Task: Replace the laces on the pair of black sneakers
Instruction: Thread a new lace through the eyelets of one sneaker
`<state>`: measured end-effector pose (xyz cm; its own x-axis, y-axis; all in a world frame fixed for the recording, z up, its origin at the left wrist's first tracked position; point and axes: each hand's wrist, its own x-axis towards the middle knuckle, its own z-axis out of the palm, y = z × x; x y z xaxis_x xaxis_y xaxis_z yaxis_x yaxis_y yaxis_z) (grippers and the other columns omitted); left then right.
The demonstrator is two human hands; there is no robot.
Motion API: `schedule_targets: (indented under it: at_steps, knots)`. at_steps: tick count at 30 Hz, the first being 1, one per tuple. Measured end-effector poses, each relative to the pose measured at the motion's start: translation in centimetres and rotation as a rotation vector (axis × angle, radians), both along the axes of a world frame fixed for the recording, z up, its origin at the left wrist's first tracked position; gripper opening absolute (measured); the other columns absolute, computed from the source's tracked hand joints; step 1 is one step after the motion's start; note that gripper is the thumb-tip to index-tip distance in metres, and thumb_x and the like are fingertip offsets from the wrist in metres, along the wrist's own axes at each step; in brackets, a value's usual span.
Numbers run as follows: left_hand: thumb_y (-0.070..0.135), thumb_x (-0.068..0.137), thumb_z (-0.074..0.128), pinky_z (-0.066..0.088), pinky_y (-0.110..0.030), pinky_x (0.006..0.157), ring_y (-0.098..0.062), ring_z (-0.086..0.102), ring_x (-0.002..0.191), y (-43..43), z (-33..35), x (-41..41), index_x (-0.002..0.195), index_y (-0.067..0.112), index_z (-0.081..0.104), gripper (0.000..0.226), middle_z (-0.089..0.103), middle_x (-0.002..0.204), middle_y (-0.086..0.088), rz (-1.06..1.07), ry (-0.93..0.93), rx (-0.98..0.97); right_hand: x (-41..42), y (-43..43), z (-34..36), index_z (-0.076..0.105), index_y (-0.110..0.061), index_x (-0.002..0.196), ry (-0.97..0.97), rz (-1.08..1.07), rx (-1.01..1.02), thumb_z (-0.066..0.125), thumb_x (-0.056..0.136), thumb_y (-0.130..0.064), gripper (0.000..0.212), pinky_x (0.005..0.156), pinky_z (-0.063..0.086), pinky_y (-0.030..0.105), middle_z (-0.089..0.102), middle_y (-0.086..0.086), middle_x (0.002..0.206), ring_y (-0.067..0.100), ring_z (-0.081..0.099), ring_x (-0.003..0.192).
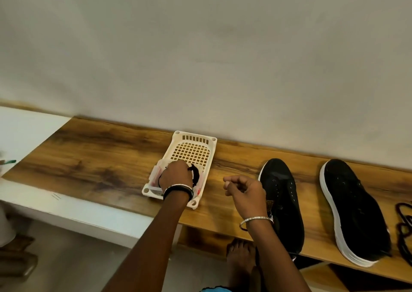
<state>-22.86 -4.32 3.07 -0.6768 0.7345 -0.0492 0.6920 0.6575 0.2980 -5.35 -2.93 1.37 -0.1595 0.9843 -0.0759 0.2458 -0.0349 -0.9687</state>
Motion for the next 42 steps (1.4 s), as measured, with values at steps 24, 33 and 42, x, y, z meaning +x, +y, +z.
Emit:
schedule_targets:
  at_steps: [24, 33, 42]
  knots:
    - [0.023, 0.078, 0.082, 0.053, -0.015, 0.060, 0.002, 0.064, 0.065, 1.1, -1.1, 19.9, 0.082, 0.027, 0.074, 0.010, 0.069, 0.071, 0.014, -0.258, -0.633, 0.470, 14.1, 4.6, 2.3, 0.067, -0.004, 0.098, 0.709, -0.433, -0.198, 0.063, 0.097, -0.011, 0.009, 0.061, 0.058, 0.024, 0.069, 0.005, 0.073, 0.014, 0.066, 0.064]
    - [0.035, 0.080, 0.079, 0.046, -0.015, 0.057, 0.002, 0.060, 0.061, 1.1, -1.1, 20.0, 0.088, 0.035, 0.077, 0.008, 0.071, 0.075, 0.016, -0.588, -0.776, 0.298, 18.8, 6.1, 1.3, 0.074, -0.025, 0.093, 0.484, -0.690, 0.257, 0.068, 0.096, -0.020, 0.009, 0.060, 0.045, 0.029, 0.066, 0.002, 0.073, 0.013, 0.056, 0.065]
    - [0.027, 0.091, 0.067, 0.040, -0.014, 0.053, -0.003, 0.065, 0.069, 2.7, -2.0, 18.3, 0.086, 0.025, 0.074, 0.010, 0.070, 0.072, 0.007, -0.006, -0.632, 0.598, 18.7, 5.3, 4.4, 0.073, -0.026, 0.109, 0.172, -0.640, 0.584, 0.063, 0.099, -0.018, 0.016, 0.068, 0.055, 0.029, 0.073, 0.000, 0.101, 0.023, 0.067, 0.077]
